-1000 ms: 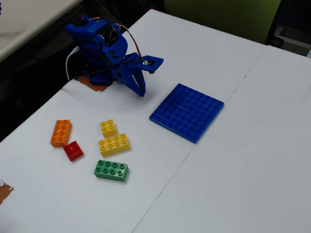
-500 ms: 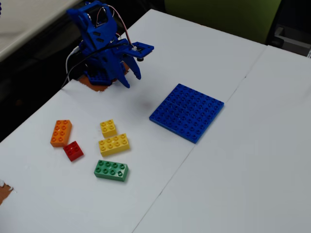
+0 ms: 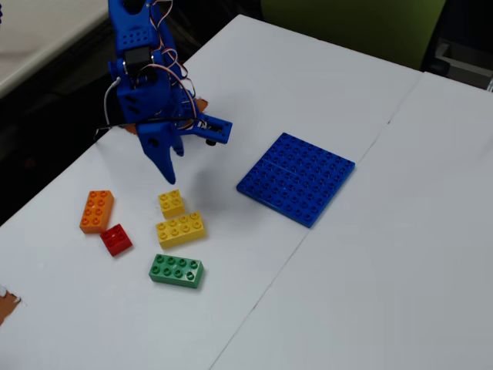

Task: Pick up the 2x2 yellow block and go up the 8x8 blue block.

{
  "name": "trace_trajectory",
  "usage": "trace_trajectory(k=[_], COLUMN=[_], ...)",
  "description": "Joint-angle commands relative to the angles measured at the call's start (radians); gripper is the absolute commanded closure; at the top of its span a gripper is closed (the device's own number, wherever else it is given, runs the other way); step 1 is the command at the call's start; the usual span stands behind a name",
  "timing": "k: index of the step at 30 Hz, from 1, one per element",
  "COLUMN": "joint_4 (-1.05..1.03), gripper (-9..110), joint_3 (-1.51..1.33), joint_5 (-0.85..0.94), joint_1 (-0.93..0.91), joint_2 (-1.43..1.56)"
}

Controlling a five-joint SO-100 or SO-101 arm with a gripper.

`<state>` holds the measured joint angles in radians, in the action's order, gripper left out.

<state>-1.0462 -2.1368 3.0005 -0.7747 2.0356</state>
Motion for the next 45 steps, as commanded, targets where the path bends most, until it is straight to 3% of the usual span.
trace_trajectory(k=[1,19,45], joint_4=[0.023,0.081,0.13], gripper=[67,67,74], joint_3=[0.129,0.324,0.202], joint_5=[0.311,0.512,0.5], joint_1=[-0.04,-0.054,-0.008], joint_2=[-0.11,-0.42,-0.436])
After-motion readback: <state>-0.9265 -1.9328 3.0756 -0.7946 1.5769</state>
